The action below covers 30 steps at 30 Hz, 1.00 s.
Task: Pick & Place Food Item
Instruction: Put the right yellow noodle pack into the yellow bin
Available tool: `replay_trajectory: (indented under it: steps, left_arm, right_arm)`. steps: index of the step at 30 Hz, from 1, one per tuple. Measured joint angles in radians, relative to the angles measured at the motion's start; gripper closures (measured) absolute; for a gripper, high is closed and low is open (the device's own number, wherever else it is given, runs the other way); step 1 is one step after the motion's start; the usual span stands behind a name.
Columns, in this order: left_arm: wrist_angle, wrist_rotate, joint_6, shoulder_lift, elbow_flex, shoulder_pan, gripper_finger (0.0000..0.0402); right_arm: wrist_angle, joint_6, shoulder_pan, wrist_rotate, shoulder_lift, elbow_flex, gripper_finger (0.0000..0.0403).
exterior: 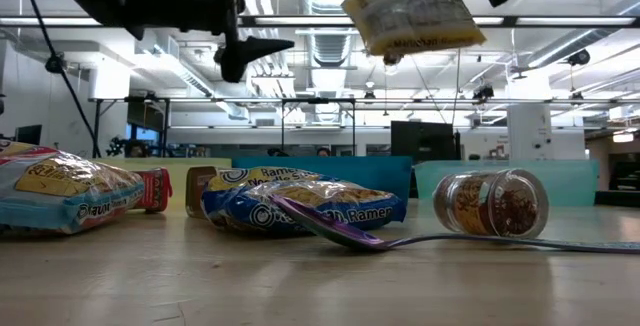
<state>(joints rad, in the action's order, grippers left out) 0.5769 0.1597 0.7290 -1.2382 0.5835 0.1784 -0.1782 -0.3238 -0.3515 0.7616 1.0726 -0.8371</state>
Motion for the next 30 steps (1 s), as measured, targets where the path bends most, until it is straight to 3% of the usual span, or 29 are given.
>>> replay_trajectory:
  steps: [15, 30]
  left_arm:
    - [0.134, -0.035, -0.186, -0.019, 0.007, -0.085, 0.0044]
    - [0.131, -0.089, -0.246, -0.019, 0.025, -0.148, 0.0044]
  right_arm:
    - [0.323, 0.187, 0.002, -0.004, 0.1, -0.001, 0.0391]
    - [0.387, 0.267, 0.031, -0.049, 0.289, -0.143, 0.0391]
